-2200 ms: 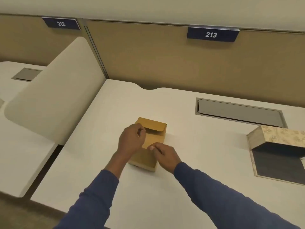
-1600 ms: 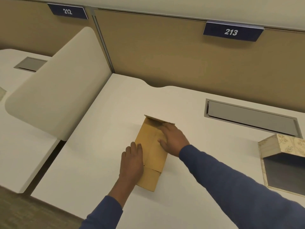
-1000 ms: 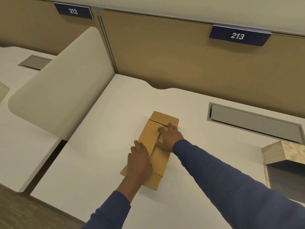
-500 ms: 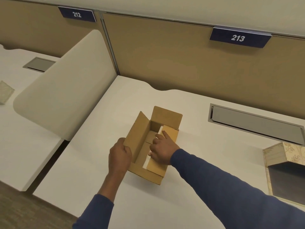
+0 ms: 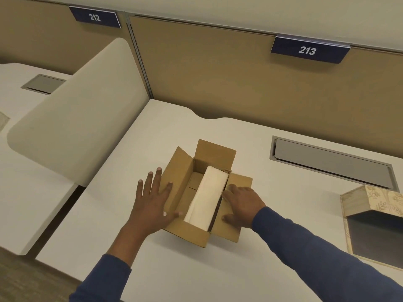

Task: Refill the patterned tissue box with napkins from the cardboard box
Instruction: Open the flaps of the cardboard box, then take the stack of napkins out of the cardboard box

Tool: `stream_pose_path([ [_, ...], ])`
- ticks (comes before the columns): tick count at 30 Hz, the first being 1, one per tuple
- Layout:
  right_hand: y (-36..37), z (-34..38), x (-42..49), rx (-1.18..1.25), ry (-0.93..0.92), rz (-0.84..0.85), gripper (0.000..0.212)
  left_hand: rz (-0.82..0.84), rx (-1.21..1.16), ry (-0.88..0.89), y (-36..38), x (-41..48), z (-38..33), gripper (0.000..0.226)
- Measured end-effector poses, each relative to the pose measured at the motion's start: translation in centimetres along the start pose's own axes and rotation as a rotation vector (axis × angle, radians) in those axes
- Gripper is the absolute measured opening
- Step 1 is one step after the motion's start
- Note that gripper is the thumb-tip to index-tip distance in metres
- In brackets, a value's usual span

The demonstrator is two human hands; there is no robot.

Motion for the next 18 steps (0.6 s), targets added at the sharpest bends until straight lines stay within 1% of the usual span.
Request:
stream_pose_path([
  [1, 0.6, 0.1, -0.1, 0.035, 0.014, 0.007, 0.074, 0.076, 0.063, 0.005, 0.4, -0.1, 0.1, 0.120],
  [2, 1.0, 0.2, 0.0, 0.063, 0.027, 0.010, 0.078, 0.123, 0.128, 0.011, 0.7, -0.2, 0.2, 0.134],
  [4, 1.7, 0.5, 0.0, 0.105, 0.049, -0.003, 0.082, 0.190, 0.252, 0.010, 1.2, -0.3, 0.4, 0.147],
  [6, 2.2, 0.7, 0.0, 0.138, 0.062, -0.025, 0.082, 0.238, 0.350, -0.004, 1.7, -0.4, 0.1, 0.151],
  [8, 2.4, 0.7, 0.0, 0.149, 0.059, -0.038, 0.080, 0.268, 0.361, -0.025, 2.2, -0.6, -0.6, 0.149],
  [10, 2.5, 0.6, -0.1, 0.147, 0.053, -0.042, 0.080, 0.315, 0.309, -0.035, 2.6, -0.8, -1.6, 0.147],
  [13, 2.6, 0.7, -0.1, 0.146, 0.051, -0.033, 0.082, 0.422, 0.118, -0.059, 1.8, -0.2, -3.0, 0.147],
  [14, 2.6, 0.8, -0.1, 0.146, 0.052, -0.027, 0.083, 0.412, 0.031, -0.045, 1.1, 0.1, -3.8, 0.142],
  [16, 2.8, 1.0, -0.2, 0.151, 0.060, -0.027, 0.085, 0.347, -0.151, -0.025, 0.2, 0.8, -6.0, 0.122],
  [18, 2.9, 1.1, -0.1, 0.153, 0.068, -0.036, 0.086, 0.379, -0.350, -0.135, 0.5, 1.5, -8.1, 0.102],
])
Point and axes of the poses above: each hand's wrist, its own x-axis towards the middle knuckle, its own y-axis out of the palm, z = x × y, the point moved 3 cm from there along x, towards the middle knuckle, and after that the axes turned 11 degrees about -y, right-handed, at the moved point
